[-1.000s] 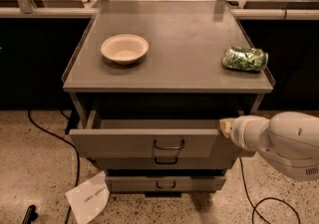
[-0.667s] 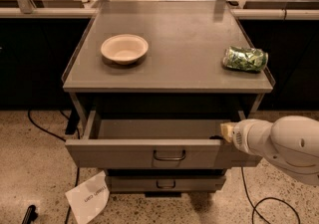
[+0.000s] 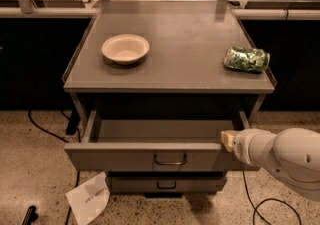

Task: Open top drawer

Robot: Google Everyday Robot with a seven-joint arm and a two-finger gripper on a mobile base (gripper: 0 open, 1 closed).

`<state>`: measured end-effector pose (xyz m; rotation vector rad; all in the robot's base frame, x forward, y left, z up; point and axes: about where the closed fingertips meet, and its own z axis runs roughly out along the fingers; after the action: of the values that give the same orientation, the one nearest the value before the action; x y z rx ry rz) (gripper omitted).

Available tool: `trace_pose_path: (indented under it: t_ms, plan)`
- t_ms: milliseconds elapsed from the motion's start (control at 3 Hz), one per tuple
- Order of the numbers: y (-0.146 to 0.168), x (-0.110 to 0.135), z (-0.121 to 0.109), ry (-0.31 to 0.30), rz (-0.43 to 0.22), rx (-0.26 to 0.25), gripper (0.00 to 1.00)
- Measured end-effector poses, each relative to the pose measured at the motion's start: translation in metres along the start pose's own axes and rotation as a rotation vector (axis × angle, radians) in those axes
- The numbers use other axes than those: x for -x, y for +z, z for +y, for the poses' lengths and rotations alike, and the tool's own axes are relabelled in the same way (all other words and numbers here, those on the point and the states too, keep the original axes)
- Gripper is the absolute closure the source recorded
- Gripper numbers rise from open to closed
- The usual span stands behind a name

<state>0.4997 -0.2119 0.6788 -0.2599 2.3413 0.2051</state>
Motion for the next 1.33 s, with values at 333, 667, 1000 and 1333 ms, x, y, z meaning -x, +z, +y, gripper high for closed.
trace_pose_path:
  t_ms: [333, 667, 1000, 1333]
  plan:
    - [-0.001, 0.003, 0.0, 0.0, 0.0, 0.0, 1.0]
    - [0.004, -0.007, -0.032, 0.05, 0.062, -0.003, 1.0]
    - [0.009, 0.004, -0.045, 0.087, 0.133, 0.046, 1.0]
    - [-0.007, 0.001, -0.042, 0.086, 0.163, 0.089, 1.0]
